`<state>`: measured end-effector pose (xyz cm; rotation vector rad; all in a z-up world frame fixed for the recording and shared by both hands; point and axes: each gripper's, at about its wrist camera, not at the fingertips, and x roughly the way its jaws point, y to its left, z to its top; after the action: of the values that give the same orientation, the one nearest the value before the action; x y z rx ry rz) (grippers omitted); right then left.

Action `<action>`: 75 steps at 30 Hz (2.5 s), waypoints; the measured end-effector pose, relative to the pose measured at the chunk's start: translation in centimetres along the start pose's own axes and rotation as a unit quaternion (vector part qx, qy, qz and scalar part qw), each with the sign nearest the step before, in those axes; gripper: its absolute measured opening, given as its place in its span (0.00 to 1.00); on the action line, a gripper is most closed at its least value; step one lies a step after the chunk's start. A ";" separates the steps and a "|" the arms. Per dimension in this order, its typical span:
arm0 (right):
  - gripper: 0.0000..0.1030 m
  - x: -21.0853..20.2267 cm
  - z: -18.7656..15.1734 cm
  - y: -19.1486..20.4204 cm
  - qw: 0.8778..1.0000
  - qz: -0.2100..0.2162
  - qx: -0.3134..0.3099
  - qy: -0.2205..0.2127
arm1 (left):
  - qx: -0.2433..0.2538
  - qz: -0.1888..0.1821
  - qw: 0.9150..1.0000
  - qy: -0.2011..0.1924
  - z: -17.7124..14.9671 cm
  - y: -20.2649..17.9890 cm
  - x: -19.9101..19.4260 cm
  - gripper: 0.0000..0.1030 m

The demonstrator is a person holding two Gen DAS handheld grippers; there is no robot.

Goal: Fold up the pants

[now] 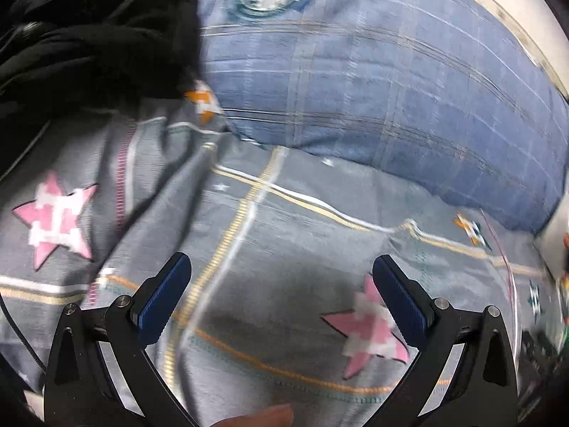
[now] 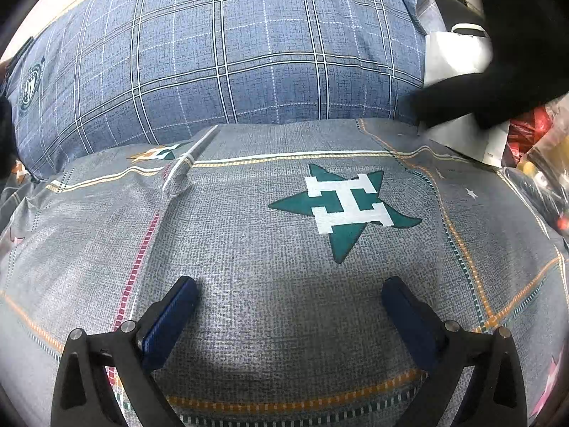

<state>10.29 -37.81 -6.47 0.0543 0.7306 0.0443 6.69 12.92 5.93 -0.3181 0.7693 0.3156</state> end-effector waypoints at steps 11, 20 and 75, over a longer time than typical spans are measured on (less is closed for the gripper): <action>1.00 -0.1 0.3 -0.2 1.000 0.000 0.000 0.000 | -0.109 0.110 0.984 -0.090 0.8 6.0 -3.0 1.00; 1.00 -0.2 0.4 -0.3 1.000 0.000 0.000 0.001 | -0.148 0.129 0.973 -0.122 0.9 7.3 -4.2 1.00; 1.00 0.3 0.7 -0.2 1.000 -0.001 -0.001 0.001 | -0.119 0.069 0.990 -0.001 -1.3 6.0 0.0 1.00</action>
<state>10.95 -37.97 -6.18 0.0523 0.7325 0.0429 3.49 17.86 4.06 -0.4902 0.7537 0.5406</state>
